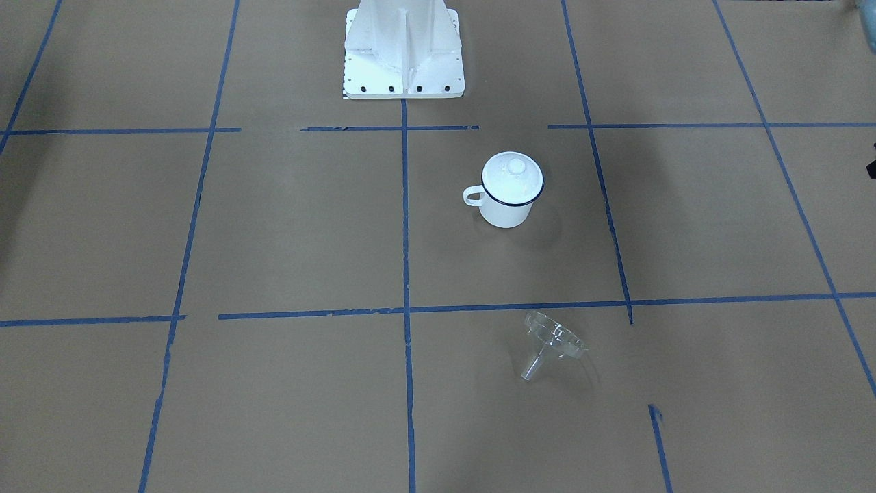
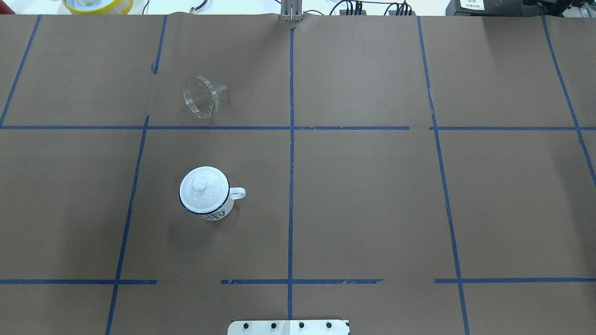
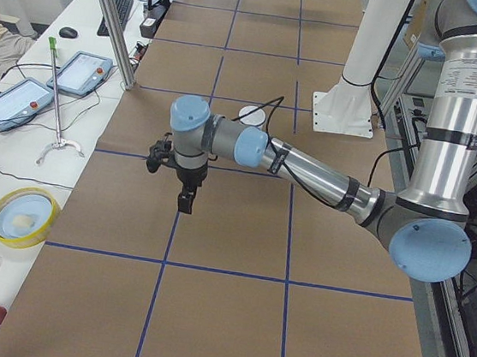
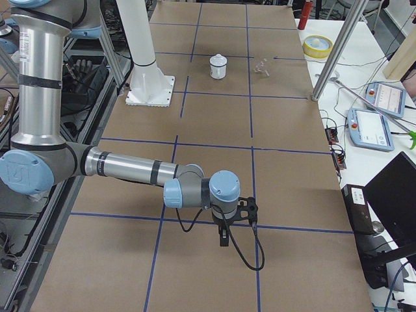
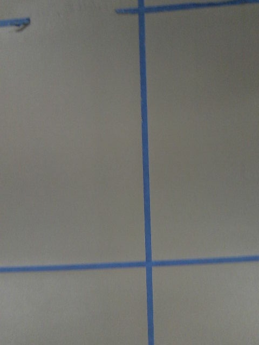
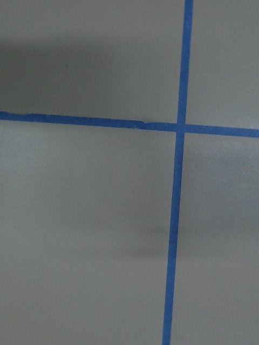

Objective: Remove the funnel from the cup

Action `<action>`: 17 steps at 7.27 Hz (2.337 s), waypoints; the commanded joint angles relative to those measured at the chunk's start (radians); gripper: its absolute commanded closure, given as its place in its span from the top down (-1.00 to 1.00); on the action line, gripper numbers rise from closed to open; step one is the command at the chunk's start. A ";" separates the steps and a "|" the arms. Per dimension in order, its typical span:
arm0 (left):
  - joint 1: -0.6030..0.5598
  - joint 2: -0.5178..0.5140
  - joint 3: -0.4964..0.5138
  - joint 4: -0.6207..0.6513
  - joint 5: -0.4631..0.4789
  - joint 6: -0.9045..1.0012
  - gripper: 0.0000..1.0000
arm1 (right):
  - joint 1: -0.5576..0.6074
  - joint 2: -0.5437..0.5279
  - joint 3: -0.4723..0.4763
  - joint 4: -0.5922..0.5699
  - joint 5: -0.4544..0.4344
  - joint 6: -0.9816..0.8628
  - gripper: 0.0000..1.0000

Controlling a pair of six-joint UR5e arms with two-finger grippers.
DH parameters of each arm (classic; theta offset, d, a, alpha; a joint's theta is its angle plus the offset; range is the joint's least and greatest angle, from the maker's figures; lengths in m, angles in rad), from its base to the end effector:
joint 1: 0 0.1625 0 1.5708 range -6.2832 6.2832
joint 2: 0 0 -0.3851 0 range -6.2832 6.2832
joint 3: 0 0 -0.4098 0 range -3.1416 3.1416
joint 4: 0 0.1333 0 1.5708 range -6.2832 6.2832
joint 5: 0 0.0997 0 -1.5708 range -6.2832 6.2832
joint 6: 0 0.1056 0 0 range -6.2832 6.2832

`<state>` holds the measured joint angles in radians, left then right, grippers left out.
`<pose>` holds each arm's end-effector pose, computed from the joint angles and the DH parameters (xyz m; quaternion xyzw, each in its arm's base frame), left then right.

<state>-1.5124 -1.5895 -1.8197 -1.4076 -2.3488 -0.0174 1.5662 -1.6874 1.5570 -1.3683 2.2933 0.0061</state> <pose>-0.0294 -0.5120 0.5036 0.0339 0.3803 0.0387 0.9234 0.0613 -0.4670 0.6701 0.0318 -0.3534 -0.0120 0.9349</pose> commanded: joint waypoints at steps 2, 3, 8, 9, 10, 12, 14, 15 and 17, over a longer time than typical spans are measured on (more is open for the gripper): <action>-0.058 0.121 0.051 -0.061 -0.038 0.137 1.00 | 0.000 0.000 0.000 0.000 0.000 0.000 1.00; -0.063 0.124 0.051 -0.101 -0.041 0.137 1.00 | 0.000 0.000 0.000 0.000 -0.002 0.000 1.00; -0.085 0.115 0.062 -0.105 -0.046 0.090 1.00 | 0.000 0.000 0.000 0.000 0.000 0.000 1.00; -0.085 0.118 0.062 -0.102 -0.046 0.091 1.00 | 0.000 0.000 0.000 0.000 -0.002 0.000 1.00; -0.085 0.123 0.071 -0.102 -0.044 0.091 1.00 | 0.000 0.000 0.000 0.000 0.000 0.000 1.00; -0.086 0.125 0.079 -0.102 -0.043 0.090 1.00 | 0.000 0.000 0.000 0.000 0.000 0.000 1.00; -0.086 0.121 0.088 -0.105 -0.044 0.086 1.00 | 0.000 0.000 0.000 0.000 -0.002 0.000 1.00; -0.085 0.121 0.092 -0.105 -0.038 0.086 1.00 | 0.000 0.000 0.000 0.000 0.000 0.000 1.00; -0.086 0.124 0.099 -0.102 -0.037 0.086 1.00 | 0.000 0.000 0.000 0.000 -0.002 0.000 1.00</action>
<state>-1.5974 -1.4665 -1.7232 -1.5110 -2.3866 0.0691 1.5662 -1.6874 1.5570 -1.3683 2.2929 0.0061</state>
